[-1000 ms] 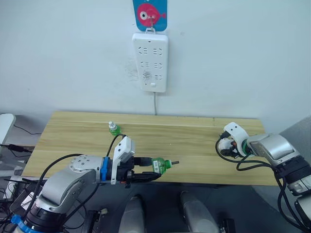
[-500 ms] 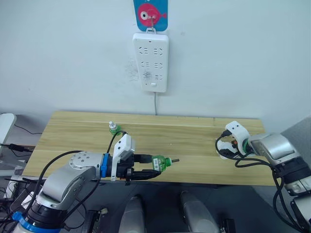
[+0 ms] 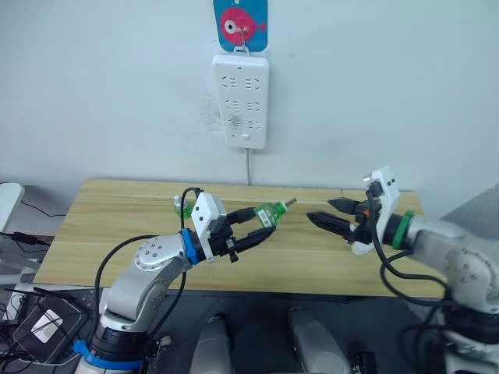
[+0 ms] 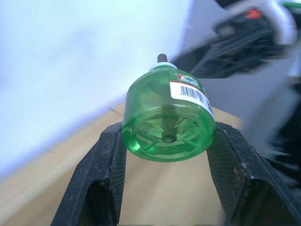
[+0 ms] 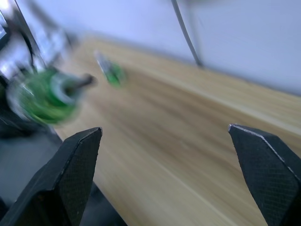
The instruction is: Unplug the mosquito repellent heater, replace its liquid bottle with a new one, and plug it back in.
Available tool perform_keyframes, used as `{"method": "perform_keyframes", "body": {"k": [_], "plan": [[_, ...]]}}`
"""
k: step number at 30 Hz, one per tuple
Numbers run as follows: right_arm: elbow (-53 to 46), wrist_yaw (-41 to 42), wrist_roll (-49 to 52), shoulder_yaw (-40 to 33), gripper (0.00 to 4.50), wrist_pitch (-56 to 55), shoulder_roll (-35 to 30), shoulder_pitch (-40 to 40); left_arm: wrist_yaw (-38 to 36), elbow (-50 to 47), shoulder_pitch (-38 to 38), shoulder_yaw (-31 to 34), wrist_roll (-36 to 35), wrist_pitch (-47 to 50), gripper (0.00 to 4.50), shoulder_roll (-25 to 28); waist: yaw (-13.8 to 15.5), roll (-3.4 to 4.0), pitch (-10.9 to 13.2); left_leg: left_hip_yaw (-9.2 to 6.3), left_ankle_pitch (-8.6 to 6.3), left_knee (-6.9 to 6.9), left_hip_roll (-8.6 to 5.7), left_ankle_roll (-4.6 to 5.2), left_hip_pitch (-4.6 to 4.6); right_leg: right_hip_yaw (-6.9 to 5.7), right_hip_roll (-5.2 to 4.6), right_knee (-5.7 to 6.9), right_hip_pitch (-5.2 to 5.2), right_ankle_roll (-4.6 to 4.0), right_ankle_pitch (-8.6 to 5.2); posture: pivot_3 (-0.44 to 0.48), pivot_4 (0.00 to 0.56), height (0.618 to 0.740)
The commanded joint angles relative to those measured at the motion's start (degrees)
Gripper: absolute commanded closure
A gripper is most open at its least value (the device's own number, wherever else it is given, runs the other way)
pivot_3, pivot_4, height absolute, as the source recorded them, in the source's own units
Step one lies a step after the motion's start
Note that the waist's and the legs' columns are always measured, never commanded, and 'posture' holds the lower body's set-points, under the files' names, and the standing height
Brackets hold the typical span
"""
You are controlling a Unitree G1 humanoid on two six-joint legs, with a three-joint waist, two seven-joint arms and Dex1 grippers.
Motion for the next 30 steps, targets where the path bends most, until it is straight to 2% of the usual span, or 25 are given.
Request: {"method": "perform_keyframes", "body": {"k": [1, 4, 7, 12, 21, 24, 28, 30], "plan": [[1.0, -6.1, 9.3, -8.6, 0.0, 3.8, 10.3, -3.3, 3.2, 1.7, -0.7, -0.8, 4.3, -7.2, 2.33, -3.2, -0.5, 0.0, 0.0, 0.0, 0.0, 0.02, -0.01, 0.0, 0.0, 0.0, -0.01, -0.01, 0.01, 0.02, 0.02, -0.237, 0.237, 0.736], [2.5, -9.7, 13.3, -11.0, 0.0, 5.0, 14.6, -5.0, 2.6, 3.6, -0.6, -1.7, 6.5, -11.3, 2.33, -4.1, -1.0, 0.0, 0.0, -0.01, 0.01, 0.05, 0.0, 0.01, 0.0, -0.01, 0.0, 0.01, 0.02, 0.04, 0.08, -0.234, 0.237, 0.736], [5.0, -12.5, 14.2, -9.3, 0.0, 4.7, 16.1, -5.5, 4.5, 4.7, -1.5, -2.3, 7.7, -13.7, 2.33, -6.4, -1.2, 0.02, 0.0, -0.01, 0.01, 0.02, 0.0, 0.01, -0.01, -0.02, 0.0, 0.02, 0.0, 0.04, 0.08, -0.23, 0.234, 0.736], [7.9, -14.3, 16.7, -6.8, 0.0, 3.7, 16.2, -6.4, 5.9, 4.6, -2.2, -2.8, 8.6, -14.4, 2.33, -8.0, -2.0, 0.03, 0.0, -0.05, 0.0, -0.02, 0.0, 0.01, -0.02, -0.04, 0.02, 0.05, -0.03, 0.04, 0.08, -0.225, 0.231, 0.736], [11.6, -15.1, 20.9, -2.6, 0.0, -0.1, 15.2, -7.2, 5.7, 2.7, -1.6, -4.4, 8.5, -13.4, 2.33, -7.8, -3.0, 0.03, 0.0, -0.08, 0.01, -0.02, 0.01, 0.01, -0.02, -0.05, 0.04, 0.05, -0.03, 0.06, 0.08, -0.216, 0.229, 0.736], [12.3, -15.4, 23.0, -1.4, 0.84, -0.7, 14.4, -6.9, 6.2, 2.4, -1.6, -4.3, 8.4, -13.2, 2.33, -8.0, -3.1, 0.03, 0.0, -0.08, 0.01, -0.02, 0.0, 0.01, -0.04, -0.04, 0.03, 0.04, -0.03, 0.06, 0.09, -0.215, 0.229, 0.736], [13.9, -16.7, 26.5, -1.5, 2.35, -2.2, 14.2, -7.0, 6.3, 1.8, -1.6, -4.0, 8.0, -12.8, 2.33, -7.9, -3.3, 0.03, 0.0, -0.09, 0.01, -0.02, 0.0, 0.01, -0.04, -0.04, 0.04, 0.05, -0.03, 0.07, 0.09, -0.212, 0.228, 0.736], [14.7, -17.4, 28.4, -1.7, 2.47, -2.7, 13.7, -6.9, 5.9, 1.5, -1.0, -4.2, 8.1, -13.0, 2.33, -7.4, -3.5, 0.03, 0.0, -0.1, 0.01, -0.02, 0.01, 0.01, -0.04, -0.05, 0.04, 0.05, -0.03, 0.07, 0.08, -0.212, 0.227, 0.736]]}}
